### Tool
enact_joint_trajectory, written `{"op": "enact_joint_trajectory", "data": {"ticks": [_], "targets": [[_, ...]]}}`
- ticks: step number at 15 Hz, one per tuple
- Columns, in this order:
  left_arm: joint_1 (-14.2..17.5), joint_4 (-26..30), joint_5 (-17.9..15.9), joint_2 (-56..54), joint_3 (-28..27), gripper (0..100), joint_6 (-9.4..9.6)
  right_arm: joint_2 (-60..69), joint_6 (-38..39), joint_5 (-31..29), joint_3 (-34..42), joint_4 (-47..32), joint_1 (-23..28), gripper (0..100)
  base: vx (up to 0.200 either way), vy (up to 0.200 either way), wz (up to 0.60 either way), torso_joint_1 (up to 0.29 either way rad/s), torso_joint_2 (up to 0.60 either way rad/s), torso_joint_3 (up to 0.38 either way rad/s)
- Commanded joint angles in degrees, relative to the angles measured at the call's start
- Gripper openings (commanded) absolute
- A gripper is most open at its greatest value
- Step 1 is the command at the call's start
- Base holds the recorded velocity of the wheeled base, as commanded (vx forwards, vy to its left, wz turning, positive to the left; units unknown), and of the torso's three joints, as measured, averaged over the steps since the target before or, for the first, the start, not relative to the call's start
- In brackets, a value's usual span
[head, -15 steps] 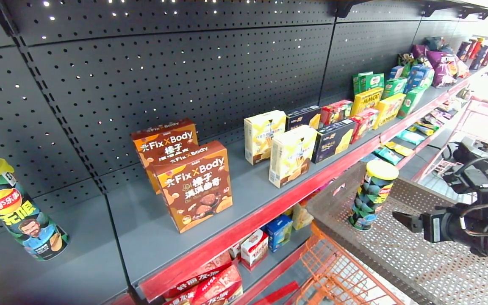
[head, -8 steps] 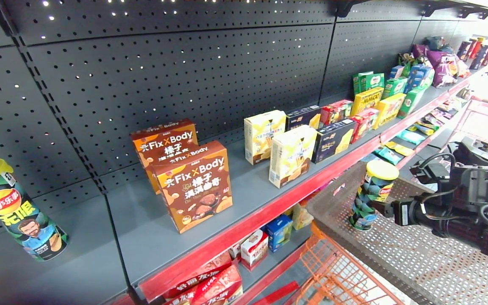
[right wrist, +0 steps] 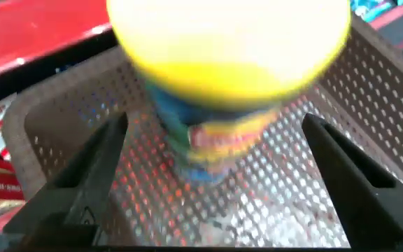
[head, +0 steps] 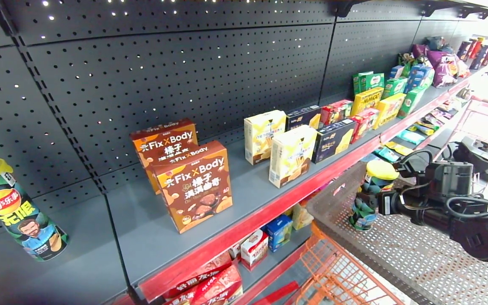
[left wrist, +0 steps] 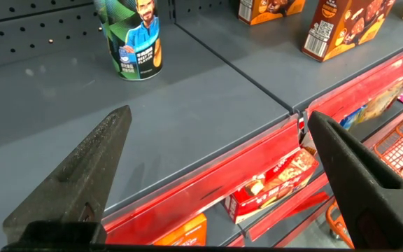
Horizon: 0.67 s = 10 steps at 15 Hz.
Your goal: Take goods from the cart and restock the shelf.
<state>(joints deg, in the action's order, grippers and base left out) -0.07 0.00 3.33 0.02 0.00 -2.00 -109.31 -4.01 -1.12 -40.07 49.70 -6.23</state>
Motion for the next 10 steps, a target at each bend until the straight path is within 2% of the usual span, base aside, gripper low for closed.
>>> {"op": "enact_joint_trajectory", "data": {"ticks": [1, 5, 7, 8, 10], "targets": [[-0.01, 0.0, 0.01, -0.02, 0.0, 100, -0.02, -2.84, -0.03, 0.07, -1.94, 0.4, -0.71, 100, 0.0, 0.0, 0.0, 0.0, 0.0, 0.0], [-0.01, 0.0, 0.01, 0.06, 0.0, 100, -0.02, -12.59, -0.74, 0.07, -9.06, 5.58, -3.88, 100, 0.0, 0.0, 0.0, 0.0, 0.0, 0.0], [-0.01, 0.0, 0.01, -0.02, 0.0, 100, -0.02, -17.69, -3.99, 0.15, -15.56, 7.69, -4.14, 100, 0.0, 0.0, 0.0, 0.0, 0.0, 0.0], [-0.01, 0.0, 0.01, -0.02, 0.0, 100, -0.02, -17.78, -6.62, 0.07, -16.27, 8.04, -3.61, 0, 0.0, 0.0, 0.0, 0.0, 0.0, 0.0], [-0.01, 0.0, 0.01, -0.02, 0.0, 100, -0.02, -15.76, -7.42, -0.02, -15.56, 8.22, -3.44, 0, 0.0, 0.0, 0.0, 0.0, 0.0, 0.0]]}}
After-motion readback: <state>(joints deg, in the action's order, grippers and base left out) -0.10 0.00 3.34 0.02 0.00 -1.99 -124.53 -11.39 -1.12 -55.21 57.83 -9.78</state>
